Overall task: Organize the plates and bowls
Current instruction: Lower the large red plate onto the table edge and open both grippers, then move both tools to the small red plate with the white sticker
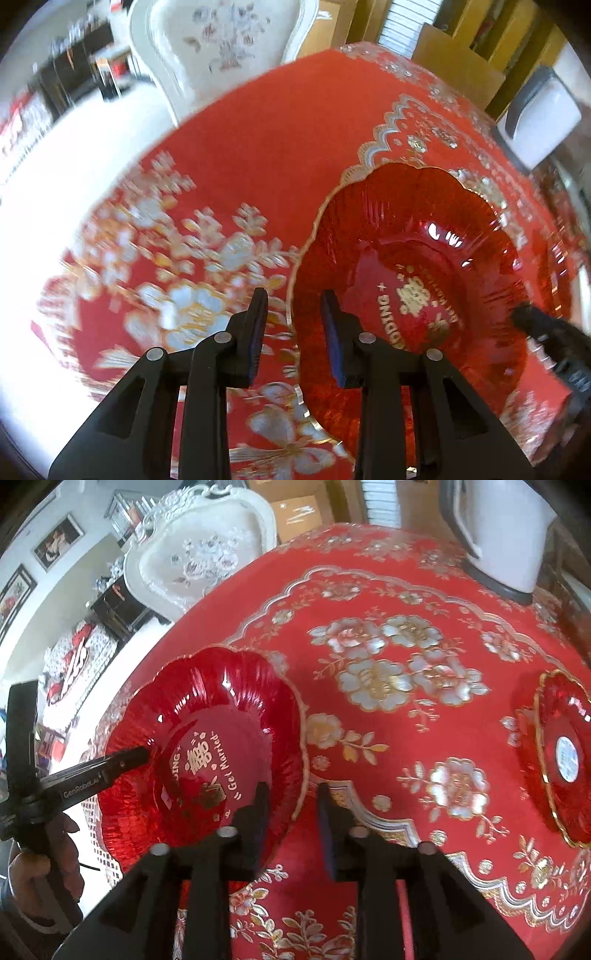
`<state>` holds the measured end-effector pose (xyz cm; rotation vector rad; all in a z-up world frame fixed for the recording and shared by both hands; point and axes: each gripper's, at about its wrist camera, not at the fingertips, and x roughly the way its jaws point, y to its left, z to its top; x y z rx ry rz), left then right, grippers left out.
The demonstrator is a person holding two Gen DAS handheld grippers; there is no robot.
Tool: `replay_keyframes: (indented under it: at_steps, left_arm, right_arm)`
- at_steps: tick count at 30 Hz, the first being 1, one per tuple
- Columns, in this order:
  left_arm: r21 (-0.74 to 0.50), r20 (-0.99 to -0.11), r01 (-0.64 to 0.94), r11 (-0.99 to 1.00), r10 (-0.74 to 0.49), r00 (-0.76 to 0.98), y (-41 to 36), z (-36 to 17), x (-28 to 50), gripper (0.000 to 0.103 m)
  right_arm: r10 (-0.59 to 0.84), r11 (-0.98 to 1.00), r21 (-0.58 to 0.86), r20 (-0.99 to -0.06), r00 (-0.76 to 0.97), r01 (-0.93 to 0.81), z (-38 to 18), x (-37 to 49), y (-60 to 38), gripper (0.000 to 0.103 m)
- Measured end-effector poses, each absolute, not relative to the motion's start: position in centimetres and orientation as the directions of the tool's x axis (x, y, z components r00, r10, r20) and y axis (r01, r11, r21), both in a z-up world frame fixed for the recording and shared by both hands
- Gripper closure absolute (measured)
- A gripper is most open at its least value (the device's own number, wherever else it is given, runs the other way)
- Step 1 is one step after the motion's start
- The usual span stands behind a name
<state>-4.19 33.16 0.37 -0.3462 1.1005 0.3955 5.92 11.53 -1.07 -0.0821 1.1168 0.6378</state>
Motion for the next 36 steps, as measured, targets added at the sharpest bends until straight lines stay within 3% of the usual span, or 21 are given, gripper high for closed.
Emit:
replay_keyframes:
  at_steps: [3, 7, 14, 21, 25, 36]
  left_arm:
    - [-0.039, -0.892, -0.442, 0.896, 0.168, 0.419, 32.3, 2.2, -4.3, 0.074]
    - [-0.026, -0.869, -0.410, 0.912, 0.181, 0.460, 30.4, 4.9, -3.8, 0.074]
    - [-0.062, -0.849, -0.257, 0.964, 0.084, 0.521, 24.1, 7.4, -0.8, 0.074]
    - [-0.110, -0.845, -0.128, 0.986, -0.025, 0.535, 17.7, 7.8, 2.9, 0.074]
    - [-0.163, -0.842, -0.063, 0.985, -0.106, 0.530, 14.4, 7.7, 4.7, 0.074]
    - [-0.179, -0.872, 0.067, 0.982, -0.189, 0.451, 7.0, 5.7, 10.4, 0.074]
  right_arm:
    - [0.446, 0.825, 0.260, -0.844, 0.297, -0.502, -0.4, 5.8, 10.2, 0.071]
    - [0.451, 0.837, 0.273, -0.835, 0.314, -0.475, 0.2, 5.7, 8.0, 0.061]
    - [0.435, 0.873, 0.290, -0.827, 0.357, -0.393, 1.3, 5.8, 3.0, 0.061]
    - [0.398, 0.912, 0.305, -0.816, 0.419, -0.273, 2.2, 5.8, -3.3, 0.060]
    - [0.363, 0.931, 0.331, -0.807, 0.466, -0.153, 2.4, 5.8, -7.7, 0.051]
    - [0.340, 0.919, 0.395, -0.815, 0.469, 0.020, 1.2, 6.2, -13.9, 0.050]
